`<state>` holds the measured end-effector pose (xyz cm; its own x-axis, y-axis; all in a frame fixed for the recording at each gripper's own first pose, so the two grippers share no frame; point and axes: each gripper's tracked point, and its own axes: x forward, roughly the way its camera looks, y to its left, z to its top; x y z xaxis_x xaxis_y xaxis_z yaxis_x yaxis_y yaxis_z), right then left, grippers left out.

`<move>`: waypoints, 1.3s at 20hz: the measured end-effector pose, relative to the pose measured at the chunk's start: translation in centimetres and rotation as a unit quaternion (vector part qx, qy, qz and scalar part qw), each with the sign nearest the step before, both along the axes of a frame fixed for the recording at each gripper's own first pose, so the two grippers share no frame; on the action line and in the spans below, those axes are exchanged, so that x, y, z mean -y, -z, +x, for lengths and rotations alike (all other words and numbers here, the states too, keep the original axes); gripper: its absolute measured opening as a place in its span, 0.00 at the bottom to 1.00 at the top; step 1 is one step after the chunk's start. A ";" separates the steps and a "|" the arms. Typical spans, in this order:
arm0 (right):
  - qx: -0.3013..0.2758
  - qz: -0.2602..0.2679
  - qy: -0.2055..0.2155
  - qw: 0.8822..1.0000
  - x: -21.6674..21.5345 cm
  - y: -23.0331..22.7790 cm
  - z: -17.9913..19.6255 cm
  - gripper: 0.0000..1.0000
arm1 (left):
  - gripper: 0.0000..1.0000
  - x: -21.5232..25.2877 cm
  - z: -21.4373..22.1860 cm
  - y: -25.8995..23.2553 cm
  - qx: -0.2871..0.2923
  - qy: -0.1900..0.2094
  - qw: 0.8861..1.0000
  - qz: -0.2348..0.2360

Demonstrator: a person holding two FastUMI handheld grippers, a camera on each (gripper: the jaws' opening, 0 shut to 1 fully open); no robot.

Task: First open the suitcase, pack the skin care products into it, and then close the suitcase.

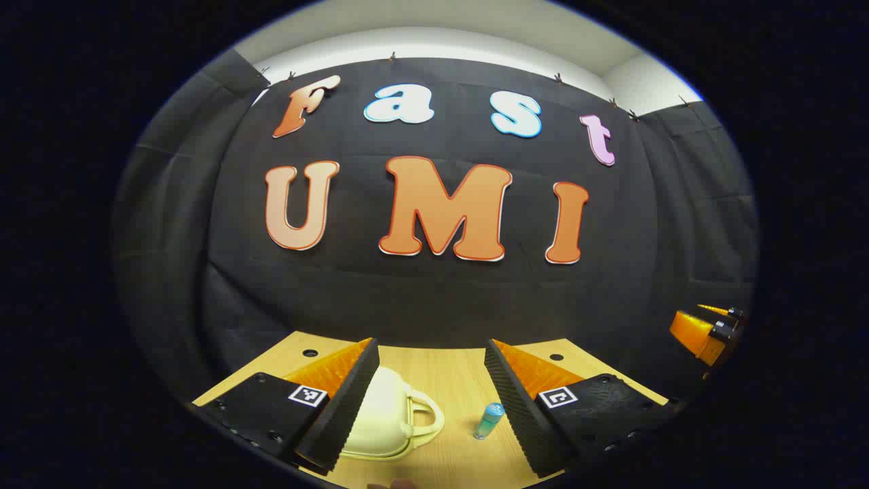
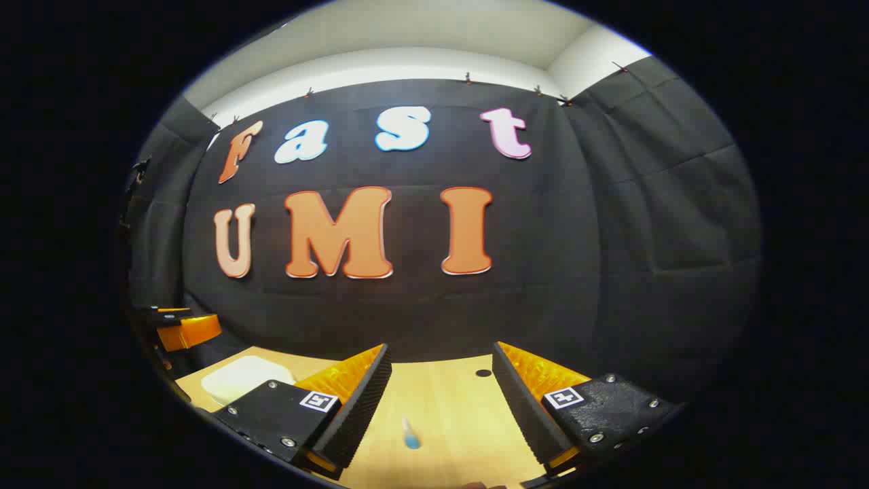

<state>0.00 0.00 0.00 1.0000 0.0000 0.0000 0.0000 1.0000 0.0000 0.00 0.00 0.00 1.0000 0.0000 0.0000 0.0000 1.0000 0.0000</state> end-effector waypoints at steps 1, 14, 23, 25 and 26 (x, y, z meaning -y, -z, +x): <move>-0.002 0.003 -0.011 1.000 -1.3 -0.1 -0.2 1.00 | 0.97 -1.2 -0.2 -0.4 0.005 -0.013 1.000 0.008; -0.043 0.006 -0.083 0.996 -2.5 0.8 3.9 0.95 | 0.97 -0.1 0.8 0.7 -0.021 -0.043 0.999 -0.015; -0.081 0.043 -0.116 0.989 -1.6 3.0 8.2 0.95 | 0.97 3.6 3.3 0.5 -0.014 -0.058 0.998 0.014; -0.079 0.040 -0.101 0.991 -1.4 3.0 8.3 0.95 | 0.97 3.7 4.1 0.6 -0.021 -0.043 0.999 0.021; -0.079 0.034 -0.095 0.992 -1.3 3.1 8.5 0.95 | 0.97 3.6 4.3 0.4 -0.018 -0.035 0.999 0.024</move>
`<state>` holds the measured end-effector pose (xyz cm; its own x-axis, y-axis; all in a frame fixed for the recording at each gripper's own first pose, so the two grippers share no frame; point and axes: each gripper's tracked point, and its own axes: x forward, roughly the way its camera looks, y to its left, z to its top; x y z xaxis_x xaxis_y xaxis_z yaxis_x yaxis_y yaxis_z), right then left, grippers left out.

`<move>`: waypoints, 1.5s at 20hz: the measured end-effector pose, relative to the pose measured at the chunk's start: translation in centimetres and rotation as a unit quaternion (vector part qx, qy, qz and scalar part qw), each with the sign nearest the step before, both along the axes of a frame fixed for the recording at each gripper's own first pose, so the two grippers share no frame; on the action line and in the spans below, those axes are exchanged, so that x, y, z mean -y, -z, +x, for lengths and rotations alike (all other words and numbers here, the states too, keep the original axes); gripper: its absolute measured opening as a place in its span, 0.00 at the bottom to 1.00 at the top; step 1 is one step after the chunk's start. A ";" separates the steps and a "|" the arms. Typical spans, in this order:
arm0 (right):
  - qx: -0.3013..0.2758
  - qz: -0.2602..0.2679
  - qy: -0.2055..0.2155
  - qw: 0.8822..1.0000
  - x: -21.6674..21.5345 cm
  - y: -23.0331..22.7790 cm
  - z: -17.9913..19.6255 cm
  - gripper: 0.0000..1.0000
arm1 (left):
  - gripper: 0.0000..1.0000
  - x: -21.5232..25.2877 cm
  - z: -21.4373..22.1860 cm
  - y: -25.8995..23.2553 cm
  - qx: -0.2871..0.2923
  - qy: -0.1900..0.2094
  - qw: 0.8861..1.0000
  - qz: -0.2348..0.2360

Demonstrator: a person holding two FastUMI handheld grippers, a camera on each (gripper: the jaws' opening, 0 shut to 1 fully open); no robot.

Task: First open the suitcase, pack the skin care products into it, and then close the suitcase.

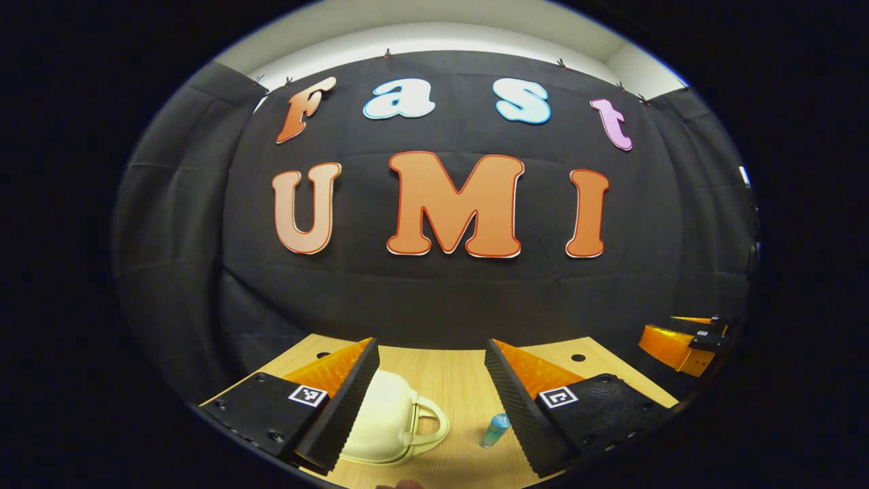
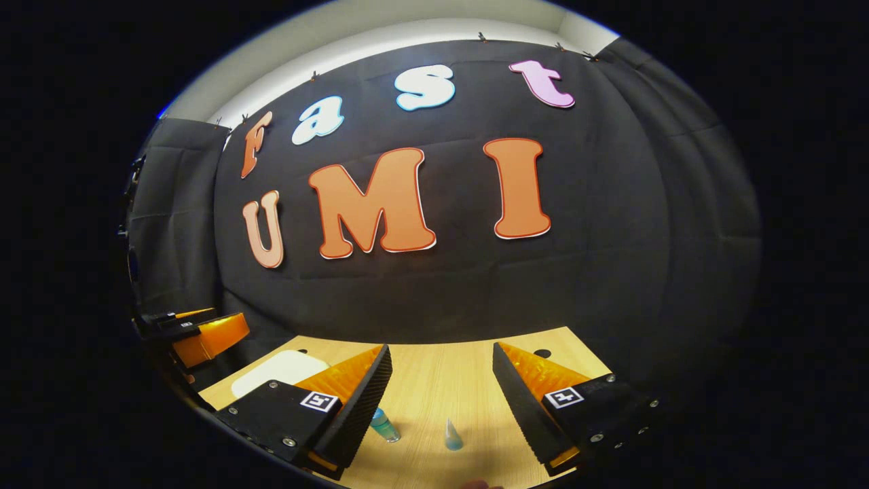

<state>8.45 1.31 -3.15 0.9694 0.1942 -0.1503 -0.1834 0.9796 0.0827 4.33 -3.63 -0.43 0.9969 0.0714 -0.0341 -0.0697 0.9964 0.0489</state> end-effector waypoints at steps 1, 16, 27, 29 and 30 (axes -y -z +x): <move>-0.002 -0.007 0.003 1.000 0.0 0.3 -0.1 0.95 | 0.97 -0.1 0.2 0.0 0.001 0.004 1.000 0.003; -0.073 -0.011 0.048 0.996 3.6 5.8 -1.2 0.95 | 0.98 -1.3 1.3 15.5 -0.158 0.038 0.939 0.302; -0.111 -0.002 0.086 0.990 7.7 8.3 -1.7 0.95 | 0.98 -1.4 2.4 23.4 -0.232 0.082 0.844 0.477; -0.113 -0.004 0.091 0.989 8.3 8.4 -1.7 0.95 | 0.98 -1.6 3.3 24.5 -0.243 0.087 0.833 0.489; -0.114 -0.006 0.095 0.989 8.7 8.4 -1.7 0.95 | 0.97 -1.9 3.5 25.3 -0.254 0.090 0.829 0.490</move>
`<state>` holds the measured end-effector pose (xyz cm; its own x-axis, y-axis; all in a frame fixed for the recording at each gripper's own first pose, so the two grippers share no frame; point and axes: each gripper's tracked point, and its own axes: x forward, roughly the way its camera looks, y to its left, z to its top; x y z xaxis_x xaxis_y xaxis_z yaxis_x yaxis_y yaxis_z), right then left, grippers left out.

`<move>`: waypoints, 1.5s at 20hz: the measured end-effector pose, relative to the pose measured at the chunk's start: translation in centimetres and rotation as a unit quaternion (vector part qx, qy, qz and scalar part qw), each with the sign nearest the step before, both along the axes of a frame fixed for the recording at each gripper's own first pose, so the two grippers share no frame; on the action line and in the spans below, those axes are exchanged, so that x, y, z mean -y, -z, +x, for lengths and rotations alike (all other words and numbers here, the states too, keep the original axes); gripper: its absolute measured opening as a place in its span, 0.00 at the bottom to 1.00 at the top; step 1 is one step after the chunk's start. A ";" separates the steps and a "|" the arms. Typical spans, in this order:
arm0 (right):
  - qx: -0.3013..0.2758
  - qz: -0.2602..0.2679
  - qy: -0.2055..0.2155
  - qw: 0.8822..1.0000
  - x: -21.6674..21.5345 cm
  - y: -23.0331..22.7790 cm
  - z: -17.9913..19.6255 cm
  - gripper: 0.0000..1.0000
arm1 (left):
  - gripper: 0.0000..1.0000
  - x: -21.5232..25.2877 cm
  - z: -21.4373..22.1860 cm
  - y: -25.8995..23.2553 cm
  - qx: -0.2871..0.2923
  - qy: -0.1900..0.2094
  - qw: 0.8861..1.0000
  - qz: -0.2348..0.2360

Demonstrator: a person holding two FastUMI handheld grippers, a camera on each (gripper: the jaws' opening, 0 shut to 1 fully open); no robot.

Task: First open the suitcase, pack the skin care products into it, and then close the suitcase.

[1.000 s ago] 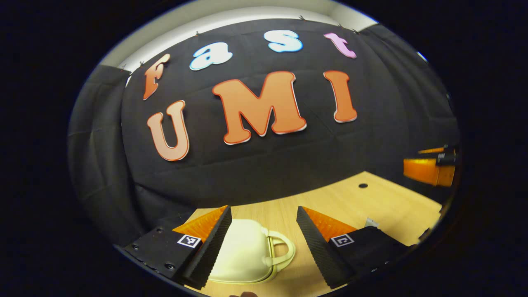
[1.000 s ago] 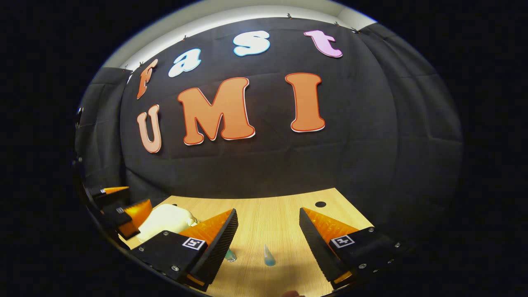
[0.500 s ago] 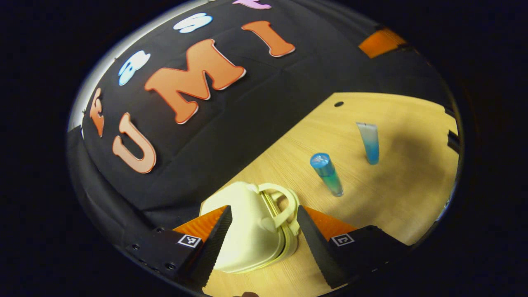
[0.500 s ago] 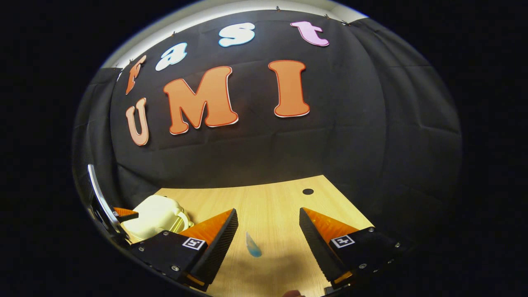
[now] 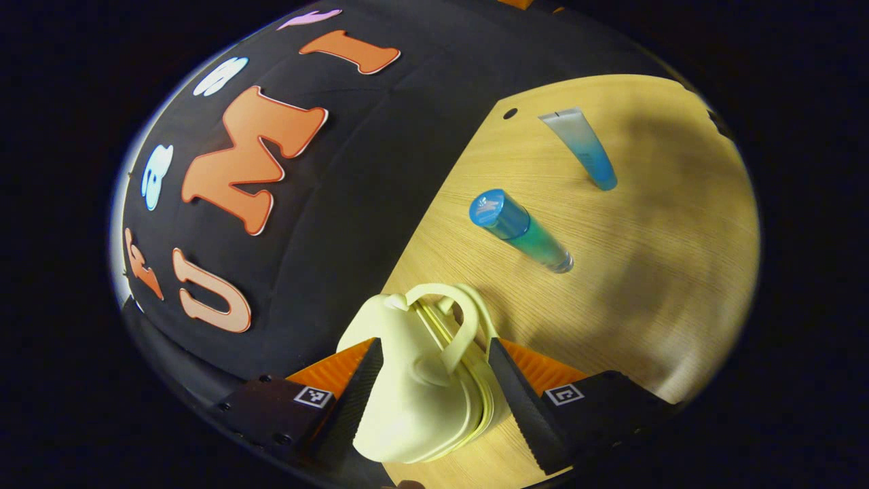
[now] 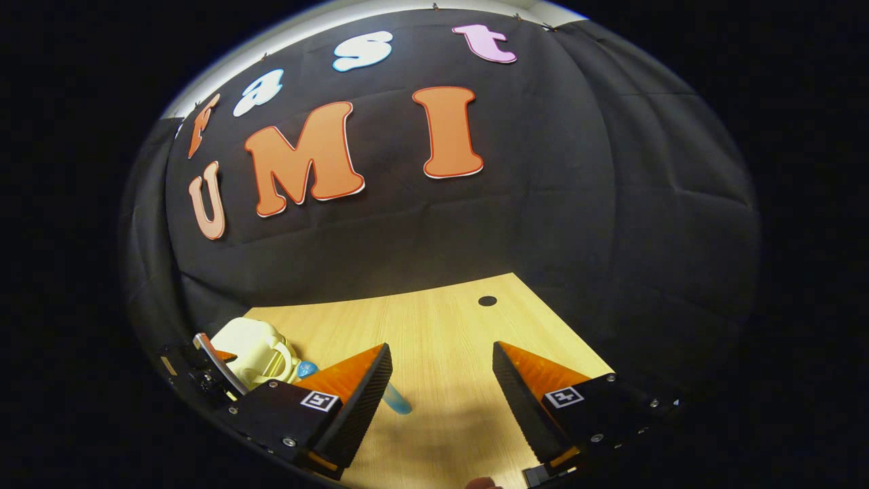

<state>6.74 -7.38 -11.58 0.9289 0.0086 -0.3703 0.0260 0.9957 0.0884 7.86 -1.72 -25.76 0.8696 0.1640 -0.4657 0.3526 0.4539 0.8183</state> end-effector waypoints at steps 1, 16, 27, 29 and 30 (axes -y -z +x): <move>-0.002 -0.002 0.004 1.000 0.4 0.2 0.0 0.95 | 0.97 -0.2 0.2 0.6 -0.009 -0.005 1.000 0.003; -0.034 0.008 0.036 0.999 1.8 1.5 1.0 0.95 | 0.48 -0.1 4.8 4.9 -0.060 -0.015 0.997 0.055; -0.020 0.024 0.006 0.999 -2.9 0.3 0.9 0.95 | 0.04 0.4 4.3 1.4 -0.118 -0.035 0.987 -0.105; -0.015 0.026 0.002 1.000 -4.1 0.0 1.0 0.95 | 0.04 -0.1 4.7 1.5 -0.117 -0.048 0.979 -0.162; -0.012 0.029 -0.001 1.000 -4.9 -0.4 1.1 0.95 | 0.04 -0.1 4.6 1.5 -0.115 -0.055 0.973 -0.190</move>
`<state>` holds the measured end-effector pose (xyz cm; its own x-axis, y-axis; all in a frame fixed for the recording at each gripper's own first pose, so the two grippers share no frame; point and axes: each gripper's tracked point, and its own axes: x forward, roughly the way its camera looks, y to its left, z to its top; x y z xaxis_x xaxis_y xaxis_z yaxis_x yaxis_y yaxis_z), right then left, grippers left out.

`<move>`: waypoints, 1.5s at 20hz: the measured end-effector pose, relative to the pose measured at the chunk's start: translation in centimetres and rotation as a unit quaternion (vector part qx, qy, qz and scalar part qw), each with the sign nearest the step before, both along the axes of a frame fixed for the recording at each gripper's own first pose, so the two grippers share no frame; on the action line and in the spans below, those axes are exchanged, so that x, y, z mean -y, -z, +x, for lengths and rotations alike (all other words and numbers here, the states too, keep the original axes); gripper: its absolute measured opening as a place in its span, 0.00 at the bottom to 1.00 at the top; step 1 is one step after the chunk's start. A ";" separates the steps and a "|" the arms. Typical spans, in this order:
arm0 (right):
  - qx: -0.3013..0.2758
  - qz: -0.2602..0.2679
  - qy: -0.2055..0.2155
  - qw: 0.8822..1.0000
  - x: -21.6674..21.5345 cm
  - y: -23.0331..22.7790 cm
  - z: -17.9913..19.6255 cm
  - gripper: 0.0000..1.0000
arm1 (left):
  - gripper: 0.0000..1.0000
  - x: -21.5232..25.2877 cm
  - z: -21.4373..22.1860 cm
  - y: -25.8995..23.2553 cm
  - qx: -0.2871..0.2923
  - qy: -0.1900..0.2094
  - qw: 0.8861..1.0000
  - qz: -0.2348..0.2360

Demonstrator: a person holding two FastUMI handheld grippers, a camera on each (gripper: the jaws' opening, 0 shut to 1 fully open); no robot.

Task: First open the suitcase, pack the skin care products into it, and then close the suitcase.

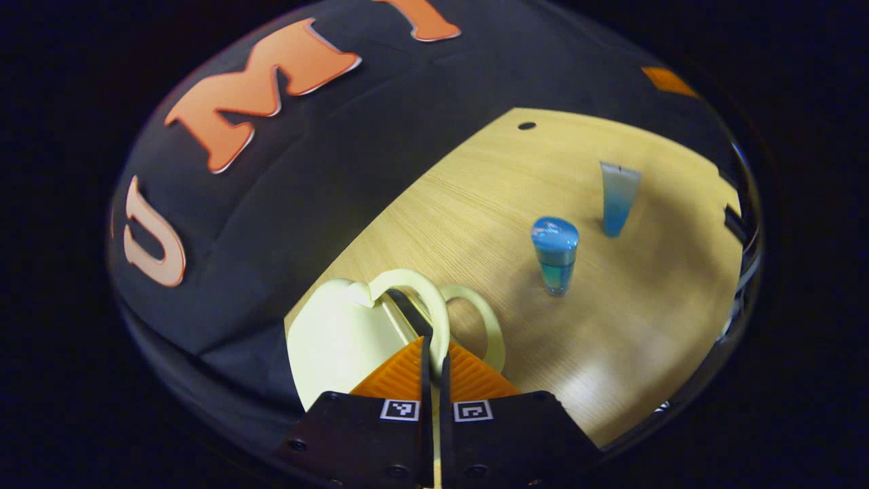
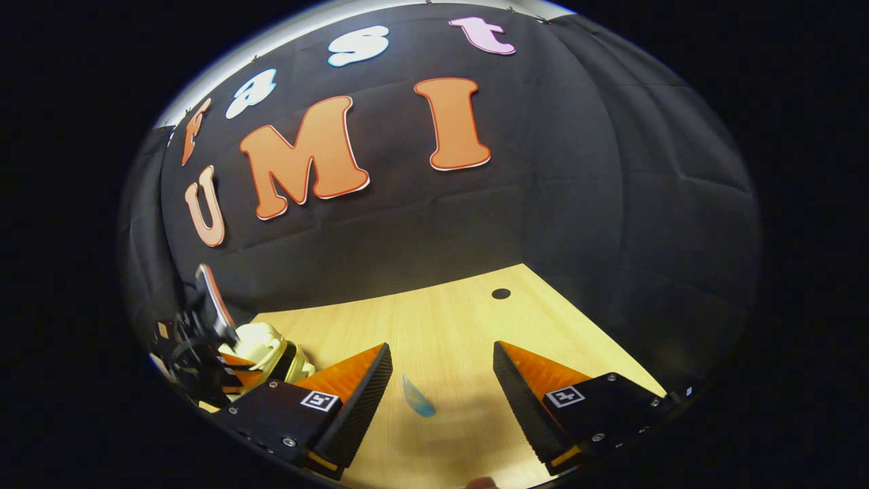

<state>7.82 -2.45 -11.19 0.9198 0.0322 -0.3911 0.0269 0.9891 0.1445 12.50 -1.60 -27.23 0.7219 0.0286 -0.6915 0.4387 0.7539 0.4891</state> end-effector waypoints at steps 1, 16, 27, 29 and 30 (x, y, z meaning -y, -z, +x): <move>0.004 0.002 -0.002 1.000 -0.9 -0.4 0.0 0.95 | 0.04 0.0 0.2 -0.3 0.006 -0.009 1.000 -0.026; 0.043 -0.006 -0.021 0.999 -14.0 -4.9 -2.1 0.95 | 0.03 -3.1 1.5 -2.7 0.091 -0.073 0.950 -0.289; 0.031 0.009 -0.044 0.999 -21.0 -6.2 -2.1 0.95 | 0.02 -9.7 1.1 0.6 0.101 -0.210 0.899 -0.371; 0.020 0.024 -0.051 0.998 -21.9 -5.7 -2.0 0.95 | 0.02 -9.8 0.7 1.7 0.080 -0.247 0.881 -0.396; 0.012 0.033 -0.050 0.998 -22.2 -5.5 -1.8 0.95 | 0.03 -9.7 0.4 2.6 0.068 -0.259 0.877 -0.398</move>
<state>5.99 19.75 -5.70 0.9198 0.1492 -0.3629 -0.0755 0.9749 0.2095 12.87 8.14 -29.87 0.8325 -0.0762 -0.5487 -0.0847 0.9614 -0.2620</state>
